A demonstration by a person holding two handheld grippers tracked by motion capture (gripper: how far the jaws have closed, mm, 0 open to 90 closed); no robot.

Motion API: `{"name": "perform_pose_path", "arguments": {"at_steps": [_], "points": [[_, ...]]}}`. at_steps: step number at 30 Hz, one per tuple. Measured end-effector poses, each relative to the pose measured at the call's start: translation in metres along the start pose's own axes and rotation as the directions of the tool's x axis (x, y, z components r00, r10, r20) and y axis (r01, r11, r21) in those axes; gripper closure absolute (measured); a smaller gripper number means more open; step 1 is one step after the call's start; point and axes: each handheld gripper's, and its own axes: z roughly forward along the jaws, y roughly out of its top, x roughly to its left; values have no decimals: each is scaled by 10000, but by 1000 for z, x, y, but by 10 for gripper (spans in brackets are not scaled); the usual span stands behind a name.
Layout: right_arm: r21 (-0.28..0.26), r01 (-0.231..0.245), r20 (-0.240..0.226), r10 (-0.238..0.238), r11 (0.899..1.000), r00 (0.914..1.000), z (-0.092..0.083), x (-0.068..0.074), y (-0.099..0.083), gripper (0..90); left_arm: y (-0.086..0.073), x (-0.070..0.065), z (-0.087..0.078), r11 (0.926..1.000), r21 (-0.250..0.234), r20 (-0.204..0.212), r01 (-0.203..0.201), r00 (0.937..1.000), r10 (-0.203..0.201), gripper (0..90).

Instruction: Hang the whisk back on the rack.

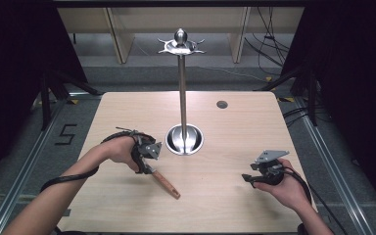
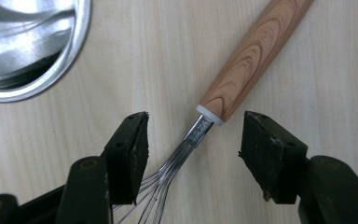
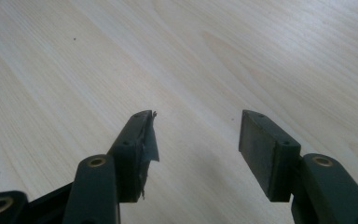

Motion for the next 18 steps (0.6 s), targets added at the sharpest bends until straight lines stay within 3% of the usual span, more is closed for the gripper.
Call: {"name": "perform_pose_path", "arguments": {"at_steps": [2, 3, 6, 7, 8, 10, 11, 15, 18], "points": [[-132, -256, 127, 258, 9996, 9996, 3, 3, 0, 456, 1, -3, 3, 9999, -124, 123, 83, 9999, -82, 421], [-130, 39, 78, -38, 9999, 10000, 4, 1, 0, 456, 2, -4, 5, 9995, 170, 269, -271, 9993, 266, 426], [160, -46, -85, 48, 9999, 10000, 3, 1, 0, 456, 4, -7, 10, 9994, 171, 412, -309, 9987, 302, 439], [129, -238, 10, 238, 9996, 9997, 3, 3, -1, 456, 6, -8, 13, 9982, 331, 485, -499, 9977, 482, 439], [-167, -46, 27, 47, 9999, 10000, 5, 1, -1, 456, 9, -11, 17, 9972, 385, 571, -641, 9965, 619, 442], [-262, 54, 19, -53, 9996, 10000, 6, 0, -1, 456, 11, -12, 19, 9969, 367, 617, -690, 9959, 667, 446], [-267, 32, 16, -31, 9996, 10000, 6, 0, -1, 456, 15, -12, 22, 9936, 494, 673, -1016, 9929, 982, 448], [-179, 27, -13, -28, 9998, 10000, 5, 1, -1, 456, 19, -13, 27, 9941, 377, 821, -1013, 9918, 979, 457], [-92, 66, -18, -66, 9999, 10000, 5, 1, -1, 456, 21, -12, 29, 9904, 496, 880, -1293, 9883, 1246, 489]]}}
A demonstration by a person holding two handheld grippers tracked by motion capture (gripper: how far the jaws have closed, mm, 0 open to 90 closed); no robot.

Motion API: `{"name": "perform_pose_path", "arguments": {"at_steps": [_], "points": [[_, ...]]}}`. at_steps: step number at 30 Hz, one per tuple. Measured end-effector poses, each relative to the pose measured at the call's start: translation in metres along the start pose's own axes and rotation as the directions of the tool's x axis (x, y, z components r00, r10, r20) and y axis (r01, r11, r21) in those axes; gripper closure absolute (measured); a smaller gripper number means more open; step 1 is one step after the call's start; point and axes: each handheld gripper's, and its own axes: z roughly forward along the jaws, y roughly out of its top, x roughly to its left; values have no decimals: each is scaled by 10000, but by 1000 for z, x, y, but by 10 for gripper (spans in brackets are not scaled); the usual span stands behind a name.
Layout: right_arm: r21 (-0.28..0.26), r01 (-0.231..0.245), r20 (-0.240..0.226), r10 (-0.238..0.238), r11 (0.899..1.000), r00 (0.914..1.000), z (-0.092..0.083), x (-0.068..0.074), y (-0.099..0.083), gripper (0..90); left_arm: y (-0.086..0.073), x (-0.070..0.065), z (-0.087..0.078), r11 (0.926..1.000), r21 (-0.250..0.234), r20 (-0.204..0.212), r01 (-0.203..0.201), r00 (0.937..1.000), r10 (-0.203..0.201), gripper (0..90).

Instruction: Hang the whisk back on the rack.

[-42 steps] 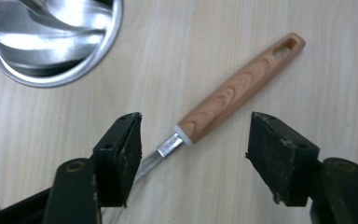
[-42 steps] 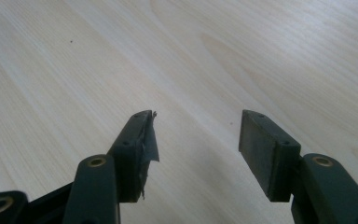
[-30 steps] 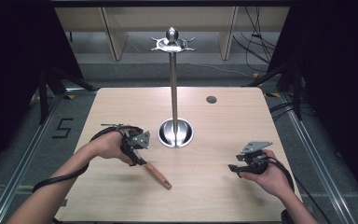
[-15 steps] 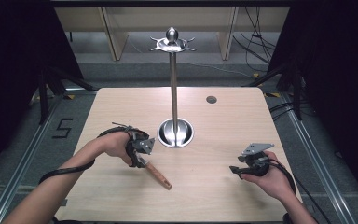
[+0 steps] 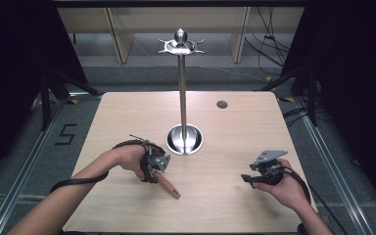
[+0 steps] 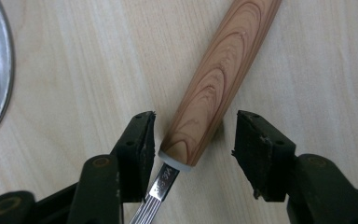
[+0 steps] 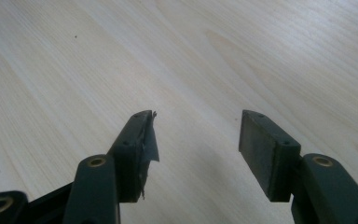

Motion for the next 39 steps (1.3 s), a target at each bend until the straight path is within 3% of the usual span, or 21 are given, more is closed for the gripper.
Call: {"name": "perform_pose_path", "arguments": {"at_steps": [10, 11, 14, 15, 17, 19, 20, 21, 22, 23, 25, 26, 27, 28, 29, 32, 34, 35, 37, 38, 39], "points": [[52, -206, -125, 206, 9998, 9997, -1, 1, 1, 456, 6, -1, 2, 9970, 427, -32, -648, 9979, 650, 606], [-4, -40, -3, 40, 10000, 10000, 0, 0, 0, 456, 7, -3, 2, 9991, 216, -70, -372, 9993, 374, 630], [5, -13, 10, 13, 10000, 10000, 0, 0, 0, 456, 8, -5, 1, 9999, 158, -119, -56, 9999, 58, 681], [11, -19, 5, 19, 10000, 10000, 0, 0, 0, 457, 8, -7, -1, 9997, -148, -256, 183, 9995, -187, 690], [14, -15, 4, 15, 10000, 10000, 0, 0, 0, 456, 8, -6, -4, 10000, -56, -441, 68, 9990, -70, 700], [11, -49, 9, 49, 10000, 10000, 0, 1, 0, 456, 8, -8, -12, 9940, -774, -725, 772, 9939, -828, 754], [11, -49, 9, 49, 10000, 10000, 0, 1, 0, 456, 8, -8, -12, 9940, -774, -725, 772, 9939, -828, 844], [3, -44, 16, 44, 10000, 10000, 0, 1, 0, 456, 7, -6, -22, 9855, -1350, -1058, 1028, 9874, -1175, 866], [3, -44, 16, 44, 10000, 10000, 0, 1, 0, 456, 7, -6, -22, 9855, -1350, -1058, 1028, 9874, -1175, 861], [216, -63, -96, 66, 9997, 9999, -2, 0, 1, 456, 6, -6, -23, 9948, -460, -1593, 909, 9824, -972, 829], [157, -208, -122, 209, 9997, 9997, 0, 2, 0, 456, 4, -4, -22, 9958, -388, -1660, 825, 9822, -879, 790], [-31, -207, -89, 206, 9998, 9997, 2, 2, 0, 456, 4, -2, -21, 9946, -616, -1598, 839, 9828, -928, 763], [144, -37, -91, 39, 9999, 10000, 0, 1, 1, 456, 3, -3, -19, 9897, -952, -1423, 1070, 9825, -1199, 730], [-81, -115, 5, 115, 9999, 9999, 2, 2, 0, 456, 4, -2, -18, 9894, -902, -1274, 1137, 9840, -1247, 669], [196, -33, -91, 35, 9998, 10000, -1, 1, 1, 456, 6, 0, -15, 9908, -838, -1302, 1063, 9846, -1167, 579], [6, -47, -3, 47, 10000, 10000, 1, 0, 0, 456, 8, 1, -12, 9917, -691, -1229, 1084, 9856, -1163, 516], [100, -250, -61, 251, 9996, 9997, 0, 2, -1, 456, 9, -1, -7, 9872, -711, -827, 1425, 9855, -1482, 497], [24, -49, -15, 49, 10000, 10000, 0, 0, 0, 456, 9, 2, -5, 9908, -311, -749, 1319, 9882, -1339, 495], [221, -36, -112, 39, 9997, 9999, -2, 0, 1, 456, 8, 1, -2, 9870, -322, -555, 1574, 9857, -1590, 510], [196, -186, -93, 188, 9996, 9998, -1, 1, 1, 456, 7, 4, -3, 9913, -9, -563, 1316, 9897, -1315, 523], [150, -43, -65, 44, 9999, 10000, 0, 1, 1, 456, 6, 6, 0, 9914, 45, -559, 1310, 9899, -1306, 550]]}}
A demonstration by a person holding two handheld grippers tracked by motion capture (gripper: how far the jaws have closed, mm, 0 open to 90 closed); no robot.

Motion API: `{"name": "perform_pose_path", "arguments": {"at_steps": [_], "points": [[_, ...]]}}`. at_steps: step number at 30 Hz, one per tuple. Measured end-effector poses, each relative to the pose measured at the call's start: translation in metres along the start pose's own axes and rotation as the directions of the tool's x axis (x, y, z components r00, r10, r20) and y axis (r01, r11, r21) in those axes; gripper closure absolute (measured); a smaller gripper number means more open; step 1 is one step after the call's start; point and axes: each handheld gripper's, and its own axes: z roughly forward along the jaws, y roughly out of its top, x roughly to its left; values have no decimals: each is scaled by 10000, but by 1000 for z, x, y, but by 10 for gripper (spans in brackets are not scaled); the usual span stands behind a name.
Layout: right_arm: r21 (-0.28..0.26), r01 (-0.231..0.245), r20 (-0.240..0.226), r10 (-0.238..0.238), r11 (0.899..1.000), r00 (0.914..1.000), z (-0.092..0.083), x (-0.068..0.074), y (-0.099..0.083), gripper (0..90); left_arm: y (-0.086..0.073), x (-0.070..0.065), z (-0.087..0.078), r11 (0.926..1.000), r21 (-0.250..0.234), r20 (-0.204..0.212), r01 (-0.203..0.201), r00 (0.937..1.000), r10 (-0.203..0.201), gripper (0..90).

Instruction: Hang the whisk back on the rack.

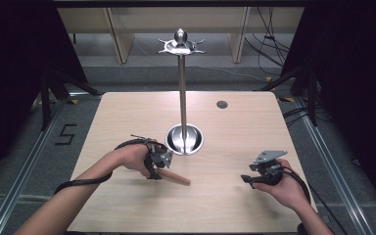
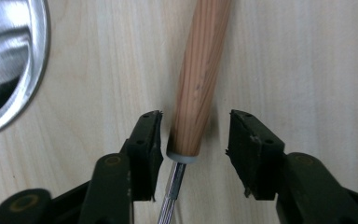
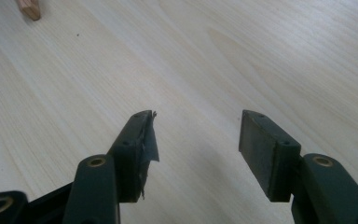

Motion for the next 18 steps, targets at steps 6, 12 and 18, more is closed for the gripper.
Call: {"name": "perform_pose_path", "arguments": {"at_steps": [6, 12, 18], "points": [[-189, -129, 13, 129, 9997, 9999, 2, 1, 0, 456, 3, -1, 4, 9998, -125, 40, -138, 9999, 138, 622], [-141, -41, 34, 42, 9999, 10000, 1, 0, -1, 456, 9, -1, 4, 9994, -105, 44, -337, 9994, 337, 670], [11, 27, -38, -27, 10000, 10000, -1, 0, 0, 455, 14, -4, 3, 9996, 71, -5, -287, 9996, 287, 724]]}}
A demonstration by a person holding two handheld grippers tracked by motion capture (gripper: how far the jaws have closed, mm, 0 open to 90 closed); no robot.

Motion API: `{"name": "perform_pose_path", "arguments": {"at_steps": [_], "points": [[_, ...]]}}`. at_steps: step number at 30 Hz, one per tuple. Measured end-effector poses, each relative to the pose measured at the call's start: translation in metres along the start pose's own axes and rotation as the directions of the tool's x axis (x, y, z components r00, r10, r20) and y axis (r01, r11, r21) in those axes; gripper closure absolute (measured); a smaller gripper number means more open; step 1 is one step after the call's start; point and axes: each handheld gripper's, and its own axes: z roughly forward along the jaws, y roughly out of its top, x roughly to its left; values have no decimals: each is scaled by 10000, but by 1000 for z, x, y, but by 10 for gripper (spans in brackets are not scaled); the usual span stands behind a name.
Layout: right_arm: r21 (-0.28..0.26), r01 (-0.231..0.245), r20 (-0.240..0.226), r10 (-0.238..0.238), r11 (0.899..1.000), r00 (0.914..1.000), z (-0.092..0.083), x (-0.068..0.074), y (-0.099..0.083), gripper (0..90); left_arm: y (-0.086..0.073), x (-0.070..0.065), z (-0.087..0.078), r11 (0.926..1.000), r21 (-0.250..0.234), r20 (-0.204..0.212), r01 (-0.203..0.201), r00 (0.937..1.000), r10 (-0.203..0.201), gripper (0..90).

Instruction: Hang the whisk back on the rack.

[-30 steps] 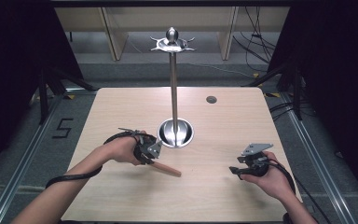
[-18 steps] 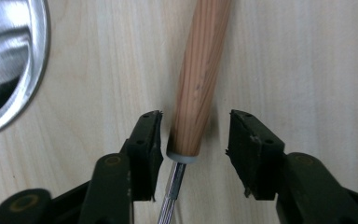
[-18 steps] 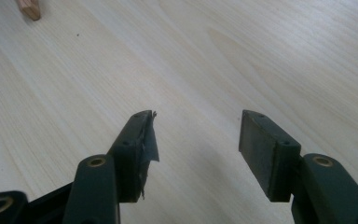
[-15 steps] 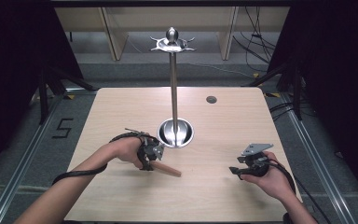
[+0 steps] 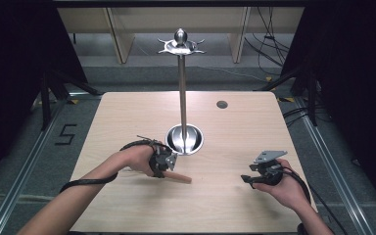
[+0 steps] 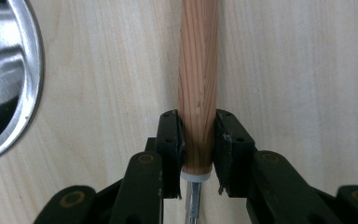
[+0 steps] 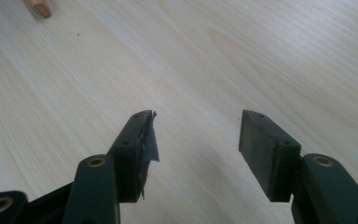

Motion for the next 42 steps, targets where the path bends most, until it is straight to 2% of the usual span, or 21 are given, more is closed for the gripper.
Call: {"name": "perform_pose_path", "arguments": {"at_steps": [7, 9, 15, 19, 20, 21, 23, 25, 27, 28, 29, 31, 32, 34, 36, 37, 38, 39, 40, 41, 42], "points": [[-279, -207, 99, 210, 9994, 9997, 3, 2, -1, 456, -2, -3, -18, 9969, -711, -669, 333, 9970, -381, 725], [-192, -206, 96, 208, 9996, 9997, 3, 3, -1, 455, -2, -2, -22, 9985, -530, -800, 150, 9966, -192, 725], [60, 30, -1, -30, 10000, 10000, 0, 0, 0, 456, -7, -4, -39, 9894, -1327, -1501, 593, 9855, -792, 726], [40, 45, 45, -46, 10000, 10000, 0, 0, 0, 456, -13, -7, -50, 9732, -2070, -1859, 1001, 9726, -1396, 726], [-20, 5, 64, -5, 10000, 10000, 0, 0, 0, 456, -16, -8, -54, 9609, -2494, -2047, 1201, 9633, -1735, 726], [-20, 5, 64, -5, 10000, 10000, 0, 0, 0, 456, -16, -8, -54, 9609, -2494, -2047, 1201, 9633, -1735, 726], [-11, -1, 72, 1, 10000, 10000, 0, 0, 0, 456, -19, -9, -59, 9357, -3143, -2051, 1603, 9509, -2318, 727], [-230, -5, 130, 8, 9997, 9999, 2, 1, 0, 456, -22, -10, -63, 9225, -3419, -2060, 1792, 9435, -2596, 727], [-221, -2, 128, 5, 9998, 9999, 2, 1, 0, 456, -26, -9, -70, 9198, -3523, -2317, 1727, 9361, -2645, 727], [-209, -11, 117, 13, 9998, 9999, 2, 1, 0, 455, -29, -9, -75, 9074, -3808, -2442, 1777, 9272, -2841, 727], [-209, -11, 117, 13, 9998, 9999, 2, 1, 0, 455, -29, -9, -75, 9074, -3808, -2442, 1777, 9272, -2841, 727], [-207, -65, 85, 66, 9998, 9999, 2, 2, 0, 455, -34, -11, -82, 8796, -4364, -2527, 1892, 9125, -3217, 727], [-207, -65, 85, 66, 9998, 9999, 2, 2, 0, 455, -34, -11, -82, 8796, -4364, -2527, 1892, 9125, -3217, 727], [-225, -11, 131, 14, 9997, 9999, 2, 1, 0, 455, -38, -12, -86, 8559, -4766, -2536, 2004, 9009, -3522, 726], [-80, -1, 72, 1, 10000, 10000, 1, 1, 0, 455, -43, -14, -88, 8236, -5181, -2463, 2309, 8818, -4021, 727], [75, 22, 36, -22, 10000, 10000, 0, 1, 1, 456, -47, -14, -90, 7979, -5533, -2390, 2392, 8720, -4272, 727], [80, 26, 35, -26, 10000, 10000, 0, 1, 1, 456, -49, -14, -91, 7825, -5716, -2339, 2468, 8651, -4437, 727], [28, 23, 19, -23, 10000, 10000, 0, 1, 1, 456, -49, -14, -91, 7825, -5716, -2339, 2468, 8651, -4437, 727], [23, 93, 54, -93, 10000, 9999, 0, 0, 1, 456, -53, -14, -93, 7466, -6116, -2248, 2617, 8473, -4812, 727], [23, 93, 54, -93, 10000, 9999, 0, 0, 1, 456, -53, -14, -93, 7466, -6116, -2248, 2617, 8473, -4812, 727], [22, 80, 58, -81, 10000, 10000, 0, 0, 1, 456, -54, -15, -94, 7189, -6401, -2135, 2709, 8362, -5052, 727]]}}
